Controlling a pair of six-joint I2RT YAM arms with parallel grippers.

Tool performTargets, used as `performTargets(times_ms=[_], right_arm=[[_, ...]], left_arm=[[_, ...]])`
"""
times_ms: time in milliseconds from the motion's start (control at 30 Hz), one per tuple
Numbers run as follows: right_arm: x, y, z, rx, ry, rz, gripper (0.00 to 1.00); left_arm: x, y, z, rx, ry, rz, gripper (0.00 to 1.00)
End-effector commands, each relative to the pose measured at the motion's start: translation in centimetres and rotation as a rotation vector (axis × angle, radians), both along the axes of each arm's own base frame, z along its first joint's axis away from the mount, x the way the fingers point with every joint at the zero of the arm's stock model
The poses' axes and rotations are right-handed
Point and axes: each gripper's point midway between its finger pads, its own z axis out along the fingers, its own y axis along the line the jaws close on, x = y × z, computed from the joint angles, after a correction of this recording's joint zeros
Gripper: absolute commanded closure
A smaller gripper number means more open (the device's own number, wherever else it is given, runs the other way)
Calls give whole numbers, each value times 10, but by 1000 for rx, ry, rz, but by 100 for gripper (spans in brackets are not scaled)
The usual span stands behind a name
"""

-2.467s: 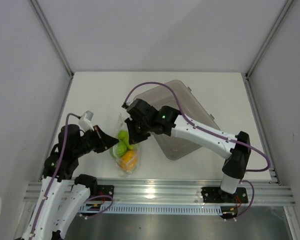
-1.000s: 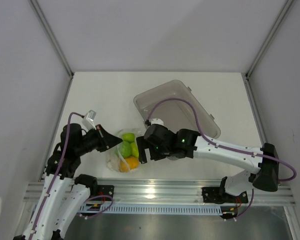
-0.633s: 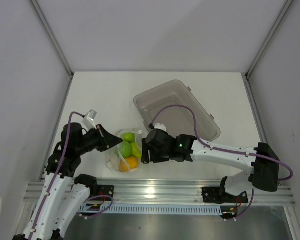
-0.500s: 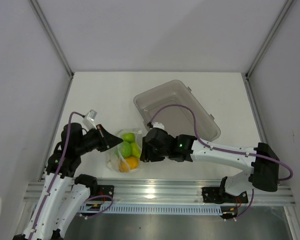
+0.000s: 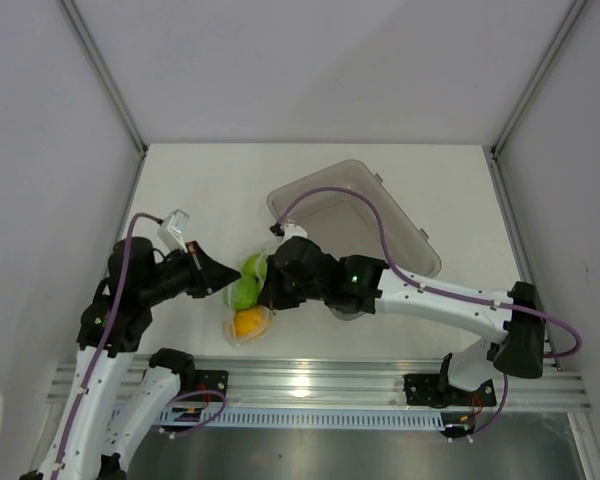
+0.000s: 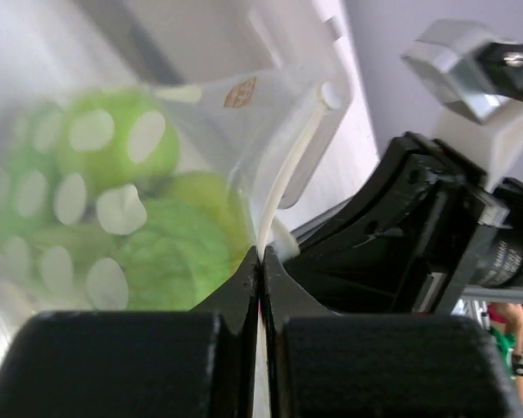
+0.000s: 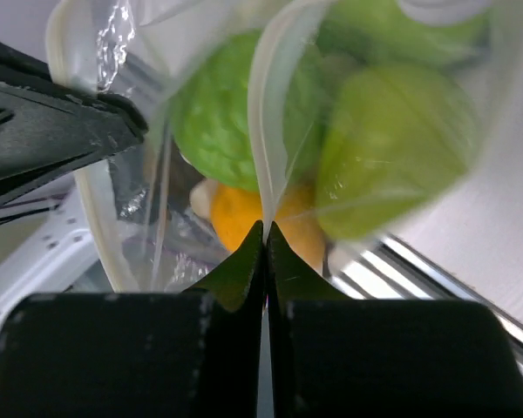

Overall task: Place the food in the zip-top bag and seal the zipper
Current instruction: Adjust the zipper food storage bag at the center of the board.

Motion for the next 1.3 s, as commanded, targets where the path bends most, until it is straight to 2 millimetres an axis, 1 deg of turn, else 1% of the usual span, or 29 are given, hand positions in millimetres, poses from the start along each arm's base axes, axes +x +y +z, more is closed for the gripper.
performTargets(times_ms=[0,33,67,100,133,167,200,233,300,367,400,467,533,567,633,667,700,733,800,833,900,967,1000,1067,1100,1267], right_arm=[[-10,11,81,201,-72,37,100],[-13,12,84,224,-60,45,100],[-17,14,89,253,-48,59,100],[-15,13,78,237,-27,47,100],[-13,11,71,224,-16,40,100],[-9,10,62,207,1,29,100],[-3,6,41,176,36,12,100],[-1,5,32,168,45,-1,100],[0,2,20,149,69,-4,100],[-2,2,21,141,67,0,100],[-4,3,27,156,64,5,100],[-6,6,36,180,59,17,100],[-10,10,42,184,56,35,100],[-11,11,40,177,59,40,100],[-7,13,35,165,62,44,100],[-7,14,32,161,65,46,100],[-5,14,28,150,66,45,100],[-1,14,27,148,60,36,100],[2,16,26,145,57,43,100],[3,17,26,146,55,44,100],[4,20,30,151,43,53,100],[3,21,29,148,46,57,100],[2,21,26,142,47,61,100],[1,20,21,126,51,58,100],[0,19,19,119,47,60,100],[-2,16,32,129,3,66,100]], left_arm=[[-24,-5,67,-48,-227,-92,99],[-26,-6,72,-61,-252,-100,99],[-22,-7,63,-65,-267,-96,99],[-17,-6,54,-64,-240,-72,99],[-12,-4,40,-48,-198,-52,99],[-4,-3,10,-14,-75,-35,99],[-2,-5,-9,-2,-8,-46,99],[-2,-8,-27,1,49,-65,99],[1,-10,-44,10,103,-82,99],[1,-9,-42,21,93,-80,99],[1,-9,-29,13,52,-85,99],[-2,-11,-18,0,20,-103,99],[-7,-14,-3,-9,-8,-140,99],[-10,-15,-2,-8,-9,-165,99],[-17,-20,-4,-30,13,-210,99],[-21,-24,-9,-42,34,-227,99],[-23,-26,-6,-57,17,-240,99],[-26,-28,-13,-65,35,-244,99],[-31,-32,-10,-95,36,-255,99],[-30,-33,-8,-105,24,-252,99],[-29,-34,-12,-102,36,-238,99],[-23,-30,-18,-77,46,-192,99],[-21,-29,-21,-72,53,-181,99],[-19,-31,-20,-92,57,-179,99],[-19,-32,-24,-98,74,-179,99],[-18,-35,-20,-115,69,-154,99]])
